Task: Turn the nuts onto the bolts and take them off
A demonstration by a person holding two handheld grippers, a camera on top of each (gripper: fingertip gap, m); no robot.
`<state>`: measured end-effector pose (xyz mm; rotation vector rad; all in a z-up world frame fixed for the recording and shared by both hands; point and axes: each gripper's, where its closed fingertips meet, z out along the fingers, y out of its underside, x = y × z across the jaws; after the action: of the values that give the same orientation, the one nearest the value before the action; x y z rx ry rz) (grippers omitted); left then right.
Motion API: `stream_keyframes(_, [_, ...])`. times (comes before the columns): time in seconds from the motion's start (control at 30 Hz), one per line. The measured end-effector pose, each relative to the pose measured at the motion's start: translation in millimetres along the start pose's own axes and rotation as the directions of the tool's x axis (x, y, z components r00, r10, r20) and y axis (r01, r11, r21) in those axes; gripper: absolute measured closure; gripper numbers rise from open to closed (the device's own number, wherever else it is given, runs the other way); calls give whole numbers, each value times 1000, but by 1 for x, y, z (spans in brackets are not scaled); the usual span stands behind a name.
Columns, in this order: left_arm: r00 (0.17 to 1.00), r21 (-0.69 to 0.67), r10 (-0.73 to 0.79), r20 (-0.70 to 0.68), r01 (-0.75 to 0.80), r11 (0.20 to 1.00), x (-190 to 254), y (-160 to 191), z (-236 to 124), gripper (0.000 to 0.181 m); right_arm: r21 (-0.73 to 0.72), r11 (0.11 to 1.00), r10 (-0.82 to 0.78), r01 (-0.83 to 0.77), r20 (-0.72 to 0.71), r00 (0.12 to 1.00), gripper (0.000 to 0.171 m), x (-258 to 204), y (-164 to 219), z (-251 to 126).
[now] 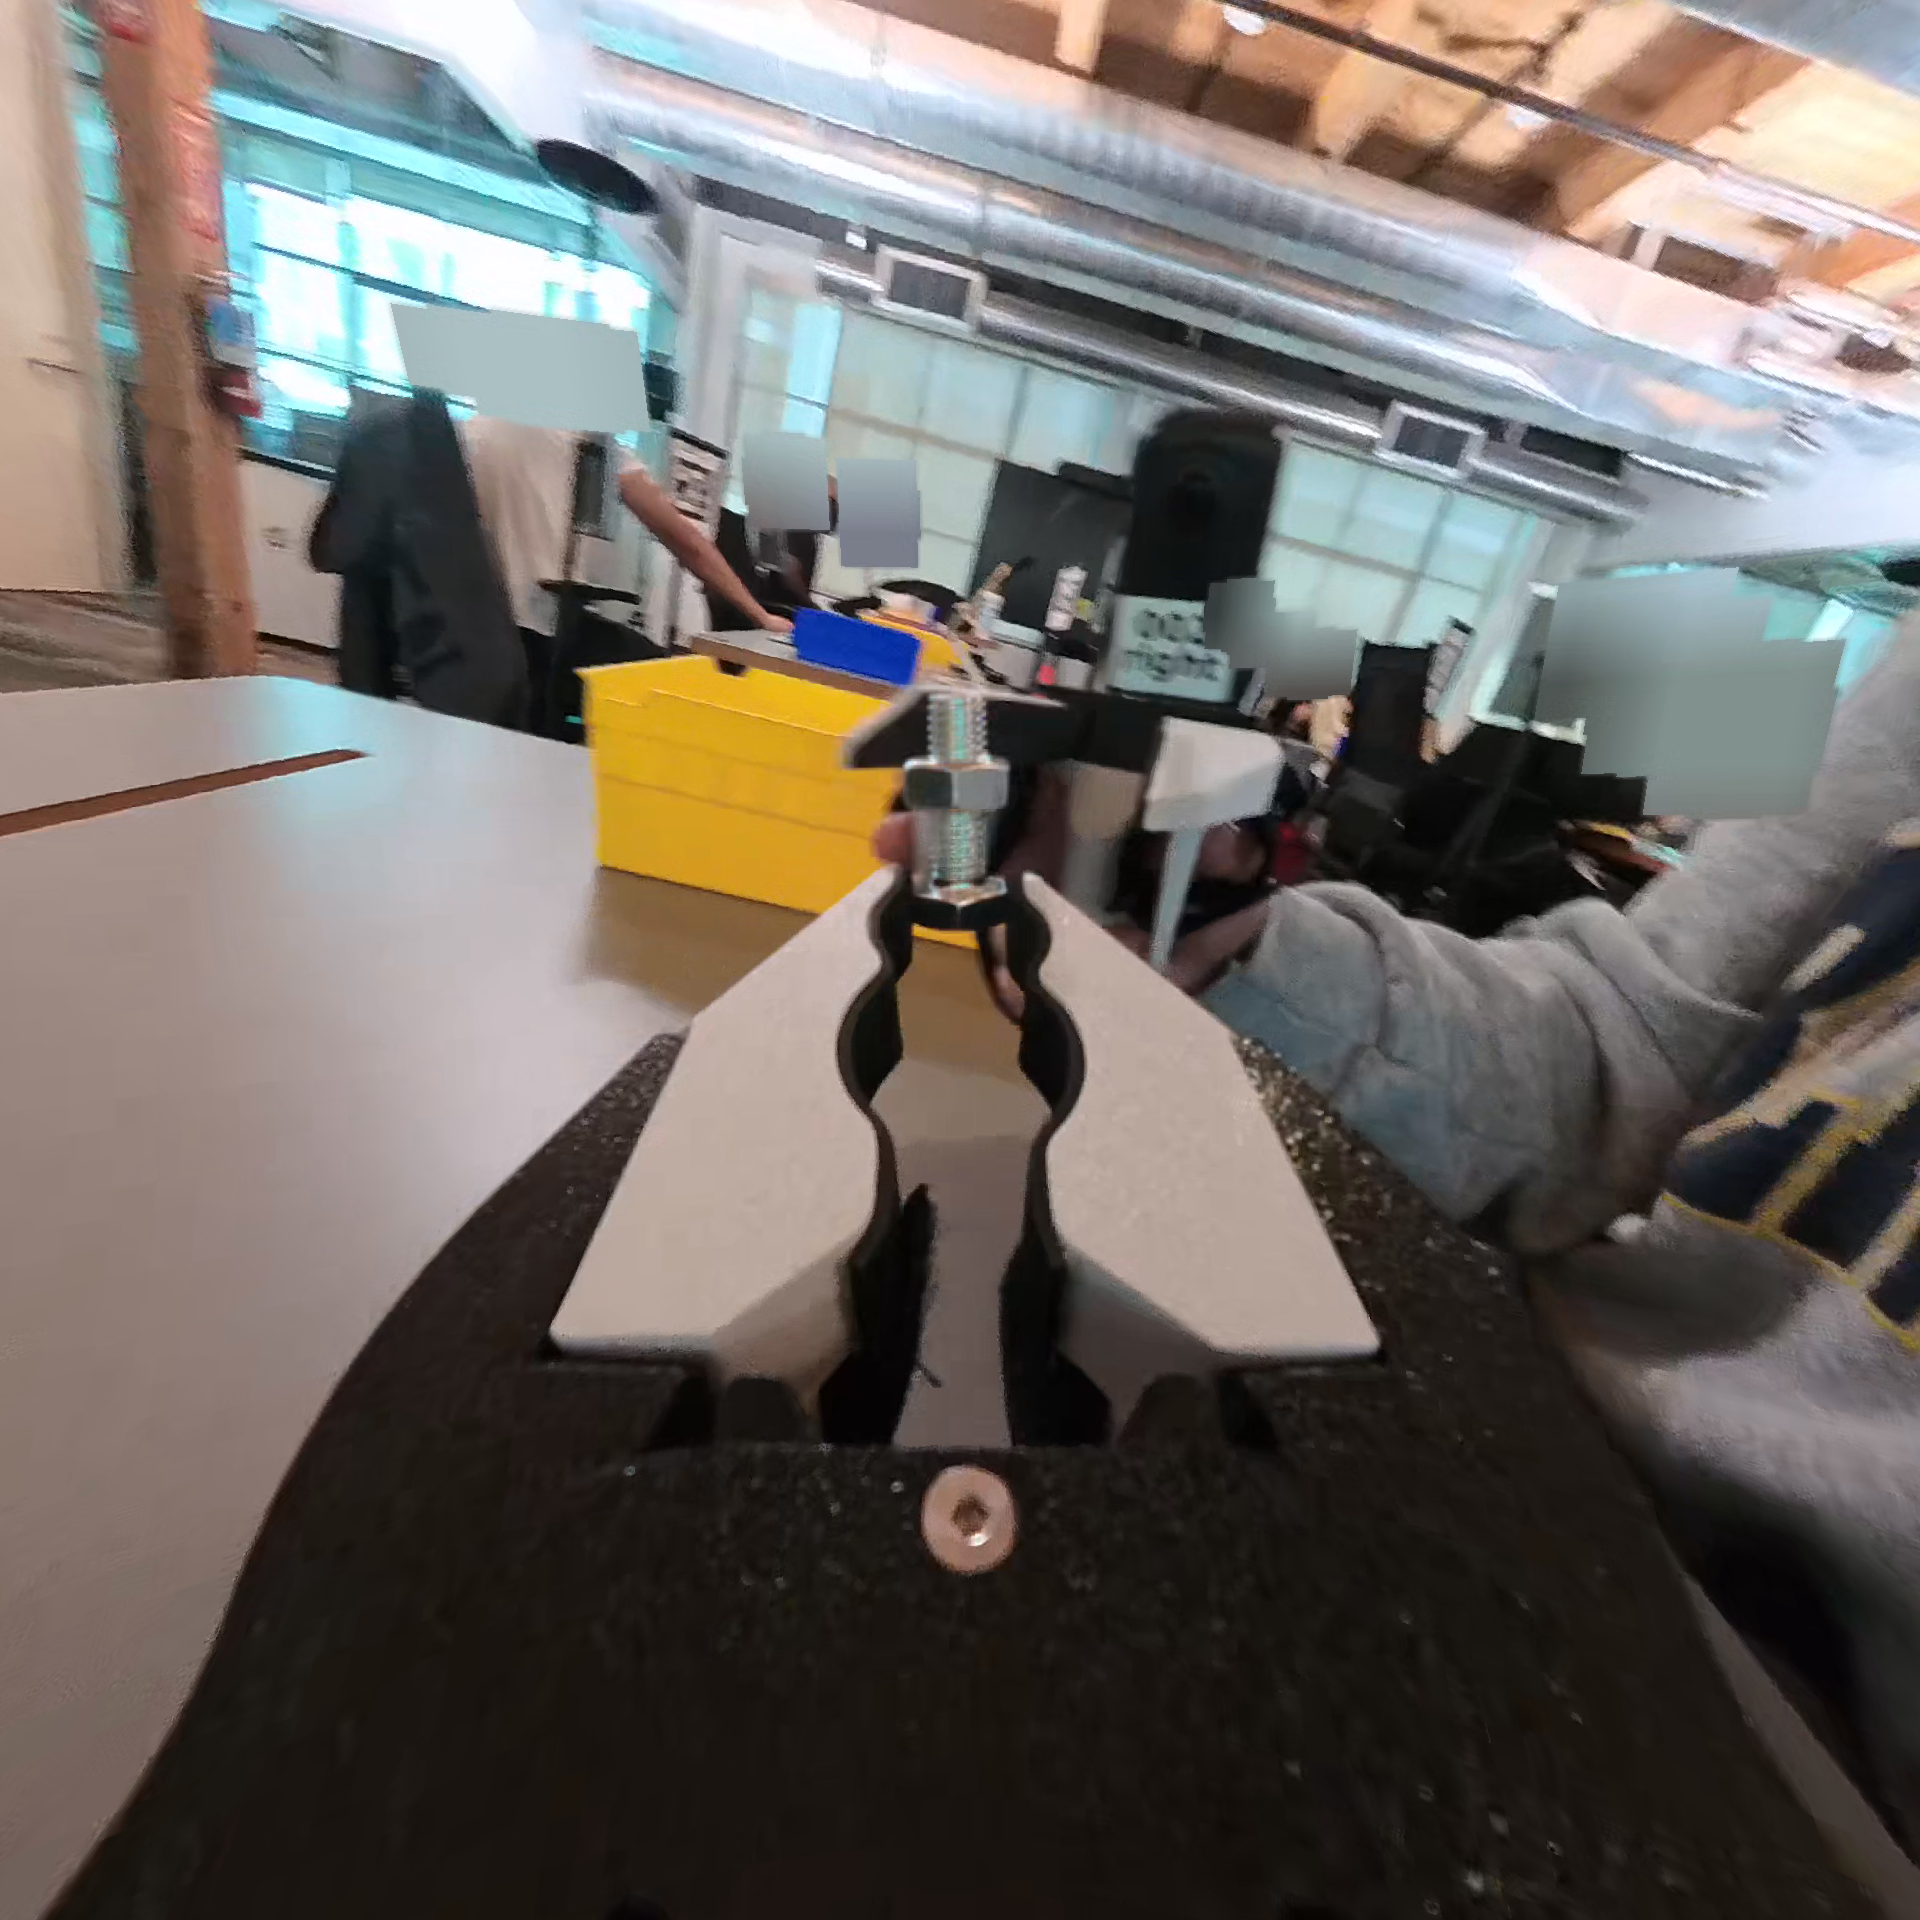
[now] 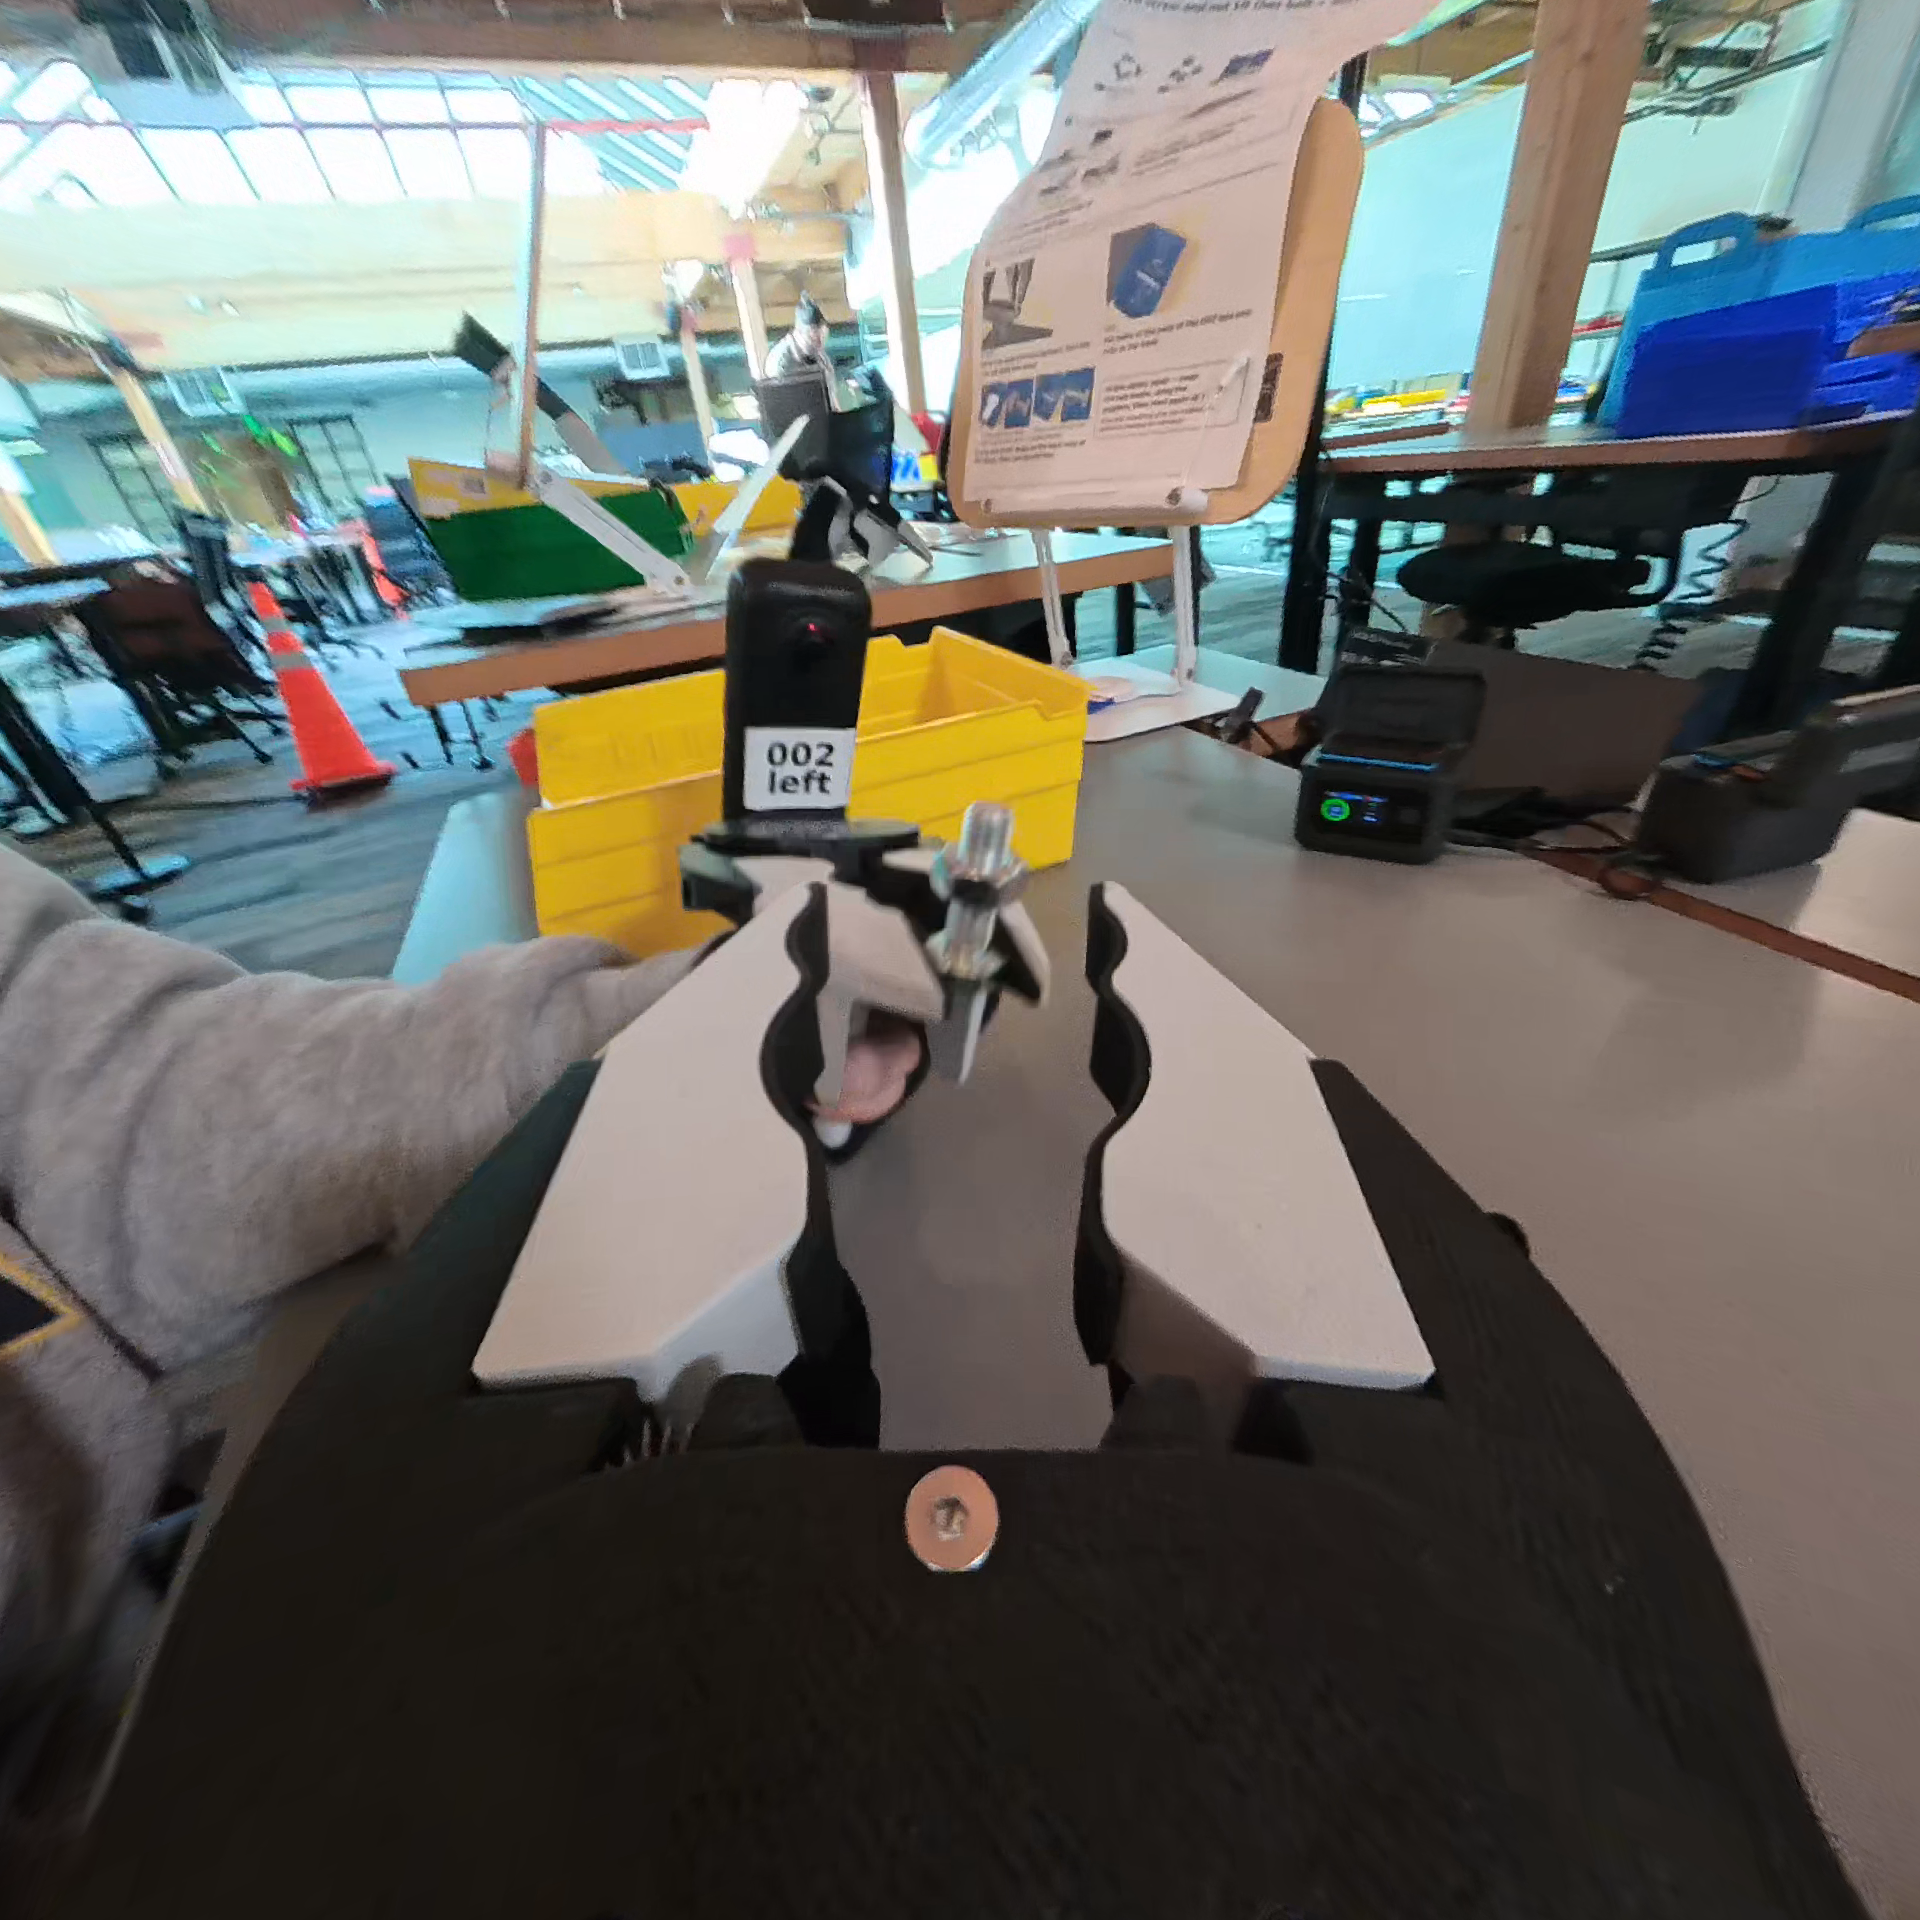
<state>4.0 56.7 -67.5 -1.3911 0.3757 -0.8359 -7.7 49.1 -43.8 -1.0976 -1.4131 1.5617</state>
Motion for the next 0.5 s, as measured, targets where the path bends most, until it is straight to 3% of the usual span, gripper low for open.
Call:
stream_keyframes(0.13, [994, -85, 19, -107, -29, 996, 19, 15, 13, 166, 9, 999, 49, -50, 95, 994, 120, -16, -1, 14])
stream_keyframes(0.27, [999, -44, 32, 25, -31, 999, -6, 6, 2, 166, -10, 999, 48, -47, 87, 995, 112, -17, 5, 8])
stream_keyframes(0.3, [996, -8, 25, 82, -25, 1000, -15, 0, -4, 166, 4, 999, 46, -47, 102, 994, 118, -17, 3, 0])
stream_keyframes(0.33, [993, 26, 8, 116, -11, 1000, -23, -7, -12, 166, 16, 998, 58, -61, 145, 988, 145, -21, 1, -9])
stream_keyframes(0.5, [996, 3, 22, 89, -22, 1000, -17, -5, -9, 166, 50, 994, 95, -96, 28, 995, 134, 1, -4, -13])
